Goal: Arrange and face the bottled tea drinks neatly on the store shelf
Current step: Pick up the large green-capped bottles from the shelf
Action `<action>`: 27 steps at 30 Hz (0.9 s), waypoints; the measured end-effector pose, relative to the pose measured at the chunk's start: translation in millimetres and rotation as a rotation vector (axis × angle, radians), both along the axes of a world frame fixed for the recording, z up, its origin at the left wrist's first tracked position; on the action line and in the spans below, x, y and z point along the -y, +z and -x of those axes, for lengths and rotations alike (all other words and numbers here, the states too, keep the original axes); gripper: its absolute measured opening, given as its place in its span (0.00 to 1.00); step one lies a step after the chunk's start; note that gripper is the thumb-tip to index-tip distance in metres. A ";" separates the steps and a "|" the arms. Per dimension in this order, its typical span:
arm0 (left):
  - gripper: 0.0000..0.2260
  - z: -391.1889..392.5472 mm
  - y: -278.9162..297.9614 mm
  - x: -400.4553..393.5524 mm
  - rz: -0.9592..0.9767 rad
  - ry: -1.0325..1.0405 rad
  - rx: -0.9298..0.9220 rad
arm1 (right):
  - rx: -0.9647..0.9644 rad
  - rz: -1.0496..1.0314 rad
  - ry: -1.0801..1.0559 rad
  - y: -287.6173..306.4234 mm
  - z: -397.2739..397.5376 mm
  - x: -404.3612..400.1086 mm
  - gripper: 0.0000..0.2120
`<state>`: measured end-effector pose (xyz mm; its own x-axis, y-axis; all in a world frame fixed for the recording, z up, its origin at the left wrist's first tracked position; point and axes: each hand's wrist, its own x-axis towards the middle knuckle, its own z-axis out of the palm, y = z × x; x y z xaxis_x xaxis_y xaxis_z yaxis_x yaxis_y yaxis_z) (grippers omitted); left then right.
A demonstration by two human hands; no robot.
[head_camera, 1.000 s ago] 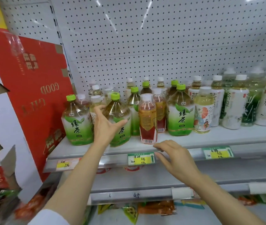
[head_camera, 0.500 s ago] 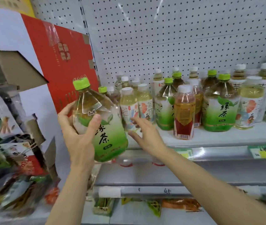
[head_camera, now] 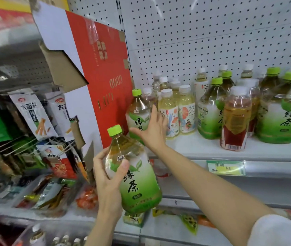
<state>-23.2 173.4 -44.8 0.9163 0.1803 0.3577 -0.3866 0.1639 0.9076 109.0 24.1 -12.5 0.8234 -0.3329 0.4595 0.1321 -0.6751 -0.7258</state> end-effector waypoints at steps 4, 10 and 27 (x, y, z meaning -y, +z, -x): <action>0.35 -3.0 -0.8 -2.9 -0.038 0.001 -0.010 | 0.110 -0.045 -0.002 1.0 -8.6 -0.5 0.47; 0.32 -1.7 0.8 -2.6 -0.033 -0.036 -0.010 | 0.171 -0.283 0.246 5.5 -3.3 6.1 0.44; 0.27 5.2 36.1 90.4 0.046 -0.263 0.107 | 0.367 -0.651 0.266 -3.4 187.1 173.0 0.27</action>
<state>-28.5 83.1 -8.8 0.8914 -0.0407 0.4515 -0.4180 0.3116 0.8533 -78.2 -148.9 -15.9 0.7464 -0.4417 0.4979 0.5369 -0.0425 -0.8426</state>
